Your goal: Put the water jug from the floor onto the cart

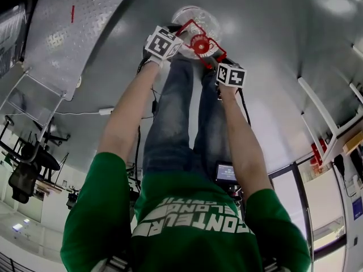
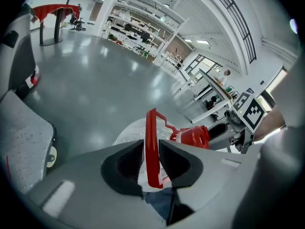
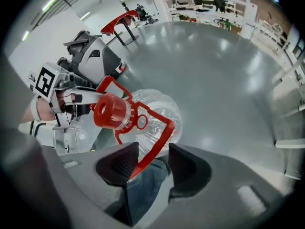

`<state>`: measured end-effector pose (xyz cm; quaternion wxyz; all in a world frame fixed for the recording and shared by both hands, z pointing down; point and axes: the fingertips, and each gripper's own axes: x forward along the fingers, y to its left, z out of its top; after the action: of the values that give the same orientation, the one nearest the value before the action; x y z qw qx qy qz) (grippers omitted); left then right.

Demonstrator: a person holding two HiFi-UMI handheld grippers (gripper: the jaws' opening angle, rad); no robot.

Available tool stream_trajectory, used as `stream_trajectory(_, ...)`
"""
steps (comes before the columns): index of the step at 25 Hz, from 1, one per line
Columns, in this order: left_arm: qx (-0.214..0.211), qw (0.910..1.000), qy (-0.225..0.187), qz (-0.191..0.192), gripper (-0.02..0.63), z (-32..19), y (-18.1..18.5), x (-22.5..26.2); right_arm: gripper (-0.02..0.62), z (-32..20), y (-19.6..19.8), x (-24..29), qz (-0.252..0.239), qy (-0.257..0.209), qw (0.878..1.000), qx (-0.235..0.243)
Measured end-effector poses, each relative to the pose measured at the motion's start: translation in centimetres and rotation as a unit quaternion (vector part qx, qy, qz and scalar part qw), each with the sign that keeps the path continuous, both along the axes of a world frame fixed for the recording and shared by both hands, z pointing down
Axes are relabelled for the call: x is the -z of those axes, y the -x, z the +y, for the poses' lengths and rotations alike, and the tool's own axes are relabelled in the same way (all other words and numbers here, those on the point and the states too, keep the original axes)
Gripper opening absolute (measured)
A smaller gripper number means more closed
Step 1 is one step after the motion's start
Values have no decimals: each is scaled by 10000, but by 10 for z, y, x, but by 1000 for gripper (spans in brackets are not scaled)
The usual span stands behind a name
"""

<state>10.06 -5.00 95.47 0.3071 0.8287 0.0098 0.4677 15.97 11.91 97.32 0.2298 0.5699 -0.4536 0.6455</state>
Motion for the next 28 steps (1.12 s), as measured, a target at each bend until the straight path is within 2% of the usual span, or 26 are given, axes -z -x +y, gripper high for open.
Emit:
stream_trajectory(7,-157,9999,14,-1,95,0,-5,-4,178,1,3,-11,-446,67,9961,-761)
stream_trajectory(13,-197,9998,0,-44,71,-1,-5,-7,178,3,10,-13,-861,54,9878,-1298)
stream_trajectory(16,-178,9998,-8,-80,71,3,-7,-2,166,4,1,-7,-671,-40,9889,-1324)
stream_trajectory(20,-49,9999,50,-152,69,5,0,-4,84,-4,-7,-2,-319,-172,9917,-1231)
stream_trajectory(28,293,9987,305,-284,63,16,22,-12,67,-7,-12,-2,-199,-180,9931,-1144)
